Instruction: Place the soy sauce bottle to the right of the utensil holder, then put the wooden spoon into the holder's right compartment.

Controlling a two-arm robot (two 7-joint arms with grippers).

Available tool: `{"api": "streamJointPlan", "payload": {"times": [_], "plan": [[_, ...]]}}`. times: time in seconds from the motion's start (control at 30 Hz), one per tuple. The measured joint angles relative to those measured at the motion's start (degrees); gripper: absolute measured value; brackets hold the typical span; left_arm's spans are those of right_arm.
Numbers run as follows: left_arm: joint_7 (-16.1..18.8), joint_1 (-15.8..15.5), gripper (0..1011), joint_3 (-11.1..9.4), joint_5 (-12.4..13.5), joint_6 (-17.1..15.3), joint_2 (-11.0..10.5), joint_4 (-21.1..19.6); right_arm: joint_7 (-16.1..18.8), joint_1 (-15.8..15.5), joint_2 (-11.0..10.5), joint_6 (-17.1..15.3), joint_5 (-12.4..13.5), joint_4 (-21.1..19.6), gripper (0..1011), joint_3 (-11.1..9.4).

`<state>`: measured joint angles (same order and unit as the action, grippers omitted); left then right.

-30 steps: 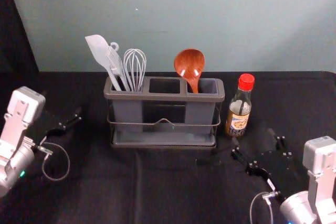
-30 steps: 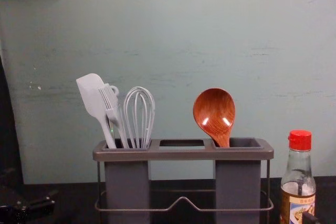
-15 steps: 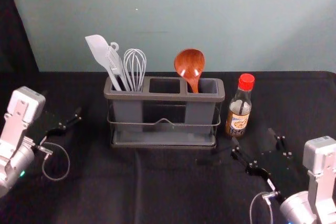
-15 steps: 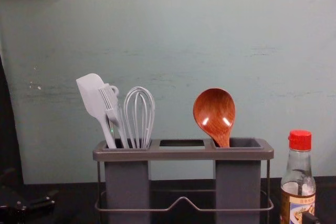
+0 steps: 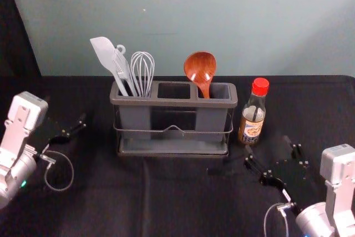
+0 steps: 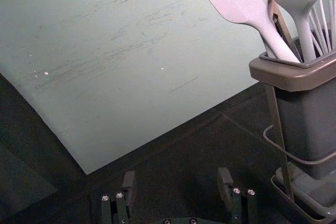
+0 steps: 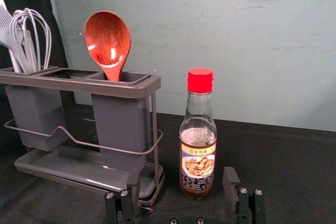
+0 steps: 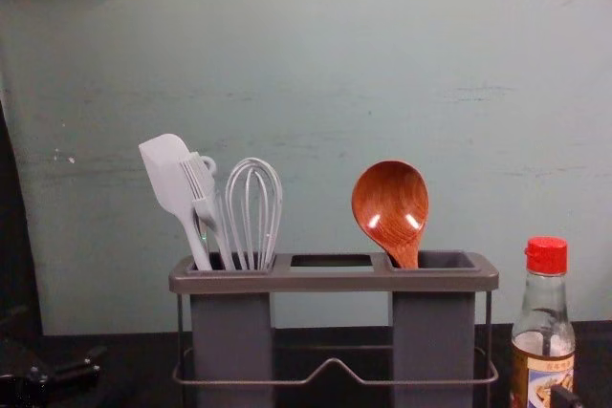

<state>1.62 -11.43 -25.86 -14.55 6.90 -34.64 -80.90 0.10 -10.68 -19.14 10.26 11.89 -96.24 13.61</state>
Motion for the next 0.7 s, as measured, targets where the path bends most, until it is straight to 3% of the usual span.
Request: {"api": "streamJointPlan", "payload": {"times": [0.7], "plan": [[0.0,0.0,1011,0.0,0.0,0.0,0.0,0.0,-0.1,0.0,0.0,0.0,0.0,0.0,1004,0.0]]}}
